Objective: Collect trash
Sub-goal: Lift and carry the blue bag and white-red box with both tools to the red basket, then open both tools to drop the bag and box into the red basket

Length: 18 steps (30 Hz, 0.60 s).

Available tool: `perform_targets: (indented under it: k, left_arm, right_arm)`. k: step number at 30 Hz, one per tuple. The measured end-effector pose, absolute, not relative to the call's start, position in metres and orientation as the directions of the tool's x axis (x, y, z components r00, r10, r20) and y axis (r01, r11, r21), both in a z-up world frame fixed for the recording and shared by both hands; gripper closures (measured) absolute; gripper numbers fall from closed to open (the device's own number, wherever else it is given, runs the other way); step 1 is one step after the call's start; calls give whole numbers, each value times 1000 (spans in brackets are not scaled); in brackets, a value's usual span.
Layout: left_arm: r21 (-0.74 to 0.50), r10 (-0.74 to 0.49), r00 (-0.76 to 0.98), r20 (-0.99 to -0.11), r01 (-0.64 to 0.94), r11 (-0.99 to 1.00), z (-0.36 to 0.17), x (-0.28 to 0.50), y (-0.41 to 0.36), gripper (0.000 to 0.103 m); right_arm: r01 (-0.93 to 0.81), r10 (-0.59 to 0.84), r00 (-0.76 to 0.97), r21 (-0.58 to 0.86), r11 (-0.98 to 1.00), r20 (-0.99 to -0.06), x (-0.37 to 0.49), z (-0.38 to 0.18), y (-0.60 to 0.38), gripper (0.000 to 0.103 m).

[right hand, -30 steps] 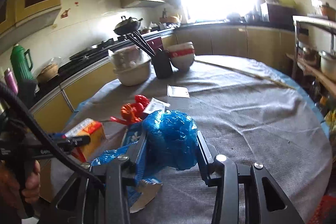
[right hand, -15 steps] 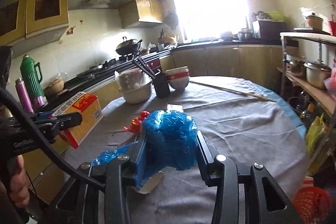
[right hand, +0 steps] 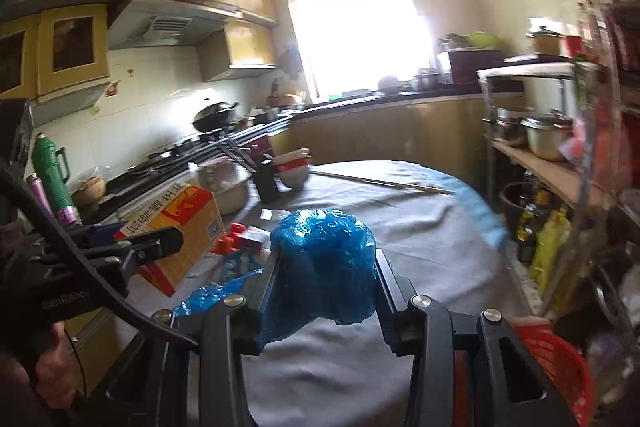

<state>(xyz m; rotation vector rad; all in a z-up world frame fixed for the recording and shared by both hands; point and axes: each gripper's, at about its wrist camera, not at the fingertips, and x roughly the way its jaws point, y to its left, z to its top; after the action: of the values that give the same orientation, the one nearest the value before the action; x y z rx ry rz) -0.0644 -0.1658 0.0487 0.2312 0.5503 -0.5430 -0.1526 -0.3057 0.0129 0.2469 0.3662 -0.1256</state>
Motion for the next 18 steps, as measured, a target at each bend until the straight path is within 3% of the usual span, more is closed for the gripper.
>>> perform_targets:
  k: [10, 18]
  left_arm:
    - [-22, -626, 496, -602, 773, 634, 21, -104, -269, 51]
    - [-107, -636, 280, -720, 860, 499, -27, -111, -334, 49]
  right_arm:
    - [367, -251, 875, 230, 902, -413, -227, -15, -383, 58]
    - [487, -306, 799, 261, 833, -517, -256, -59, -440, 54]
